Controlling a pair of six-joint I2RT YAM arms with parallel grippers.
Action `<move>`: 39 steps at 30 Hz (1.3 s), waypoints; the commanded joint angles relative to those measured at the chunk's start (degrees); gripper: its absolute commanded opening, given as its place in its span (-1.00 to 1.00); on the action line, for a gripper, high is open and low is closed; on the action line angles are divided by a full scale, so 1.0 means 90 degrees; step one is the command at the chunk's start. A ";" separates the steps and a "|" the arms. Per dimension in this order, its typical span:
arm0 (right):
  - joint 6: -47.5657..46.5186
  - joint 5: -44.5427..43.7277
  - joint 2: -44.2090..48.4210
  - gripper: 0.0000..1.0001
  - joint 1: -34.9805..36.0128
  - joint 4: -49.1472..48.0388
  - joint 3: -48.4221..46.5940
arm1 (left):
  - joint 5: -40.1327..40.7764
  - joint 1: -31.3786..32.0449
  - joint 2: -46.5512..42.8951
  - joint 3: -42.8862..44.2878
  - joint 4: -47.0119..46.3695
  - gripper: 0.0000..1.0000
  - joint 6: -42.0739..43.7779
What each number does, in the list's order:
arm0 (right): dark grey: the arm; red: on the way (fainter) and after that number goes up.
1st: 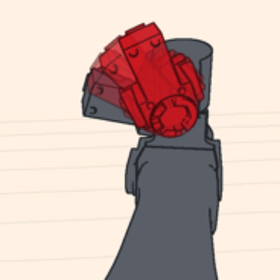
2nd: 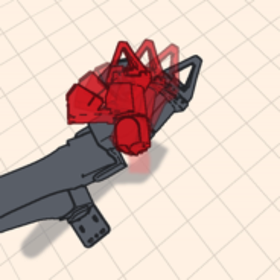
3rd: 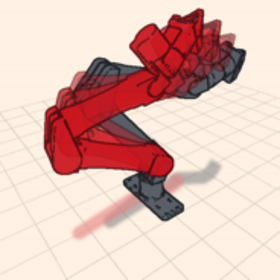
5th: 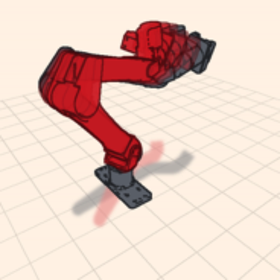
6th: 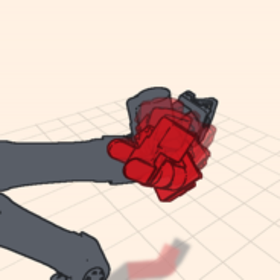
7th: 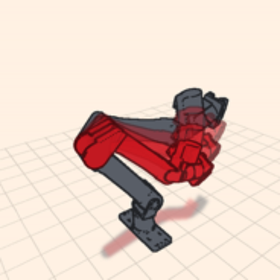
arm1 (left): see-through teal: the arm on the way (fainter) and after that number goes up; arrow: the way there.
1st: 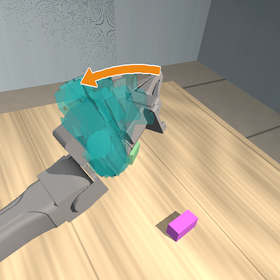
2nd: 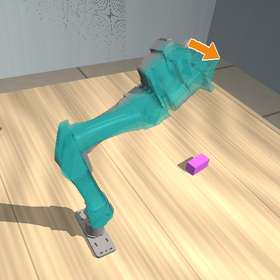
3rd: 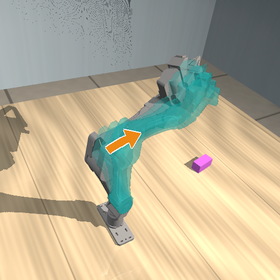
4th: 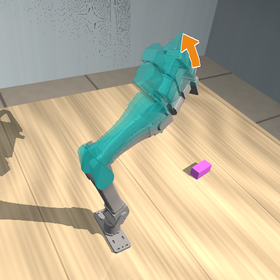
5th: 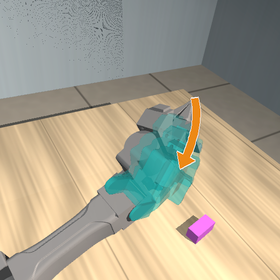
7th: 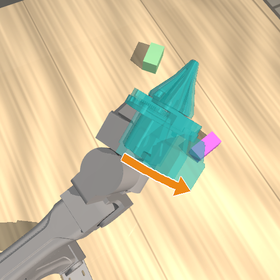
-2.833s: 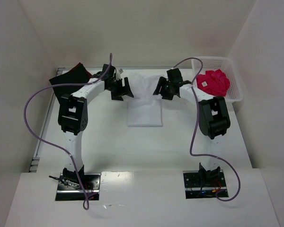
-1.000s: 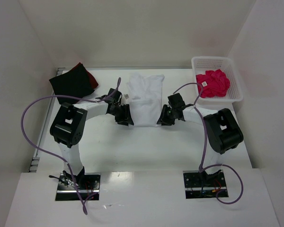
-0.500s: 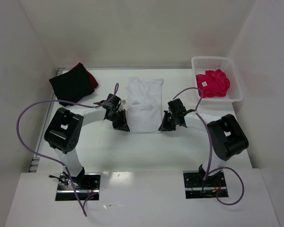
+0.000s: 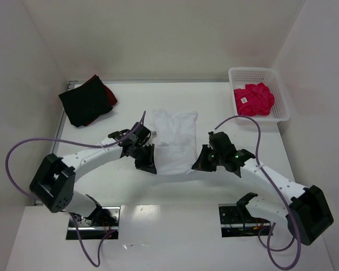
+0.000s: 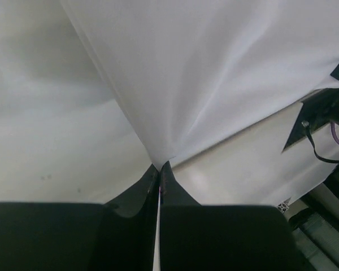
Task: Fold and stack the t-shirts
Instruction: Fold the long partially folded tshirt into a neat square
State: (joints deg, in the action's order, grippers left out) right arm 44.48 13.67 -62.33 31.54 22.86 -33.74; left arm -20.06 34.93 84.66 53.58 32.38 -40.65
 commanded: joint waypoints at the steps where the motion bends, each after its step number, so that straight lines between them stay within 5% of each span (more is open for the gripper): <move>1: 0.0624 0.0167 0.0422 -1.00 0.0216 0.0433 -0.0088 | 0.0318 0.0122 -0.0807 0.0026 0.0849 -1.00 -0.0544; 8: 0.0409 -0.0553 0.0314 -1.00 0.0214 0.0732 -0.1076 | 0.1115 0.0024 -0.1183 0.0922 0.1350 -1.00 -0.0745; 12: -0.0059 -0.0592 -0.0184 -1.00 -0.0416 0.0497 -0.1613 | 0.1174 -0.0297 -0.0725 0.1428 0.0993 -1.00 -0.0386; 26: -0.0918 -0.0763 -0.2675 -1.00 -0.1147 -0.0779 -0.3657 | 0.0320 -0.1669 0.1824 0.3794 0.0576 -1.00 0.1181; 39: -0.1136 -0.0923 -0.5275 -0.94 -0.1658 -0.1417 -0.5629 | -0.0395 -0.2414 0.4563 0.6575 0.0265 -0.92 0.1489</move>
State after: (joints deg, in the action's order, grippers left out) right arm 36.00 6.70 -106.07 17.95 14.60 -79.02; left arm -20.88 15.45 123.42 107.00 36.56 -28.73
